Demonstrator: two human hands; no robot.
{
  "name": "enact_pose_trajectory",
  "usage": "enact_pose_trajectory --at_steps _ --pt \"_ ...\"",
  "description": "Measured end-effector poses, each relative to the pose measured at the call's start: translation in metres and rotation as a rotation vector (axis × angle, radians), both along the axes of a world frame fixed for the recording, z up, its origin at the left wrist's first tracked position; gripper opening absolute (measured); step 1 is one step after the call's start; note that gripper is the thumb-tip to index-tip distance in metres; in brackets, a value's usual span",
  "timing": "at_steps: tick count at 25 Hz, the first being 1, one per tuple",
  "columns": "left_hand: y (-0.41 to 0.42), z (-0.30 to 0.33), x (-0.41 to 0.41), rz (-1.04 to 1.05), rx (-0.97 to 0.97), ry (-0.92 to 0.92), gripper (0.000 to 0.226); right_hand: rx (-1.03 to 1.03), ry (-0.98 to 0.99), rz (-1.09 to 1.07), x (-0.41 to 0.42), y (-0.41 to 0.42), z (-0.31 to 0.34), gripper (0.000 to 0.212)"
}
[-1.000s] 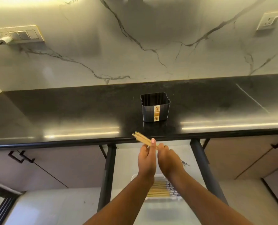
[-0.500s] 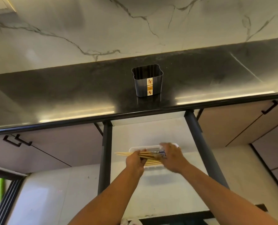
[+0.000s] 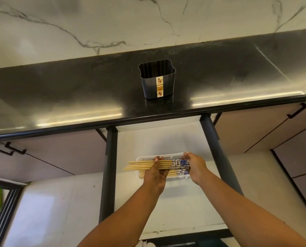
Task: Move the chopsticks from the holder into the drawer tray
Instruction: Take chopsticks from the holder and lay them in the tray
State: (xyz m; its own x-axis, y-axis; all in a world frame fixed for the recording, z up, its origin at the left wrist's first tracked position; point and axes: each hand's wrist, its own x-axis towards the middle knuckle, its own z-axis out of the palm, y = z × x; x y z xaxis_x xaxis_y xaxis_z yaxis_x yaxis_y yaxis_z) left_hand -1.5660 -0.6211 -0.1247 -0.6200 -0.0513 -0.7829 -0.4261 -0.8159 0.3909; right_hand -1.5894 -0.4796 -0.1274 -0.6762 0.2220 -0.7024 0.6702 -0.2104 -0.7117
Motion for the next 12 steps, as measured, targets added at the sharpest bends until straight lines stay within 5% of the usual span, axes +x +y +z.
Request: enact_pose_trajectory --at_steps 3,5,12 --pt "0.0 -0.01 -0.007 0.022 0.034 -0.012 0.008 0.856 0.458 0.679 0.013 0.01 -0.023 0.045" --pt "0.006 -0.017 -0.008 0.0 0.085 -0.004 0.011 1.086 0.608 1.104 0.019 0.001 -0.042 0.062" --pt "-0.028 -0.04 -0.033 -0.011 -0.041 -0.111 0.009 1.37 0.739 1.265 -0.013 0.009 -0.067 0.03"
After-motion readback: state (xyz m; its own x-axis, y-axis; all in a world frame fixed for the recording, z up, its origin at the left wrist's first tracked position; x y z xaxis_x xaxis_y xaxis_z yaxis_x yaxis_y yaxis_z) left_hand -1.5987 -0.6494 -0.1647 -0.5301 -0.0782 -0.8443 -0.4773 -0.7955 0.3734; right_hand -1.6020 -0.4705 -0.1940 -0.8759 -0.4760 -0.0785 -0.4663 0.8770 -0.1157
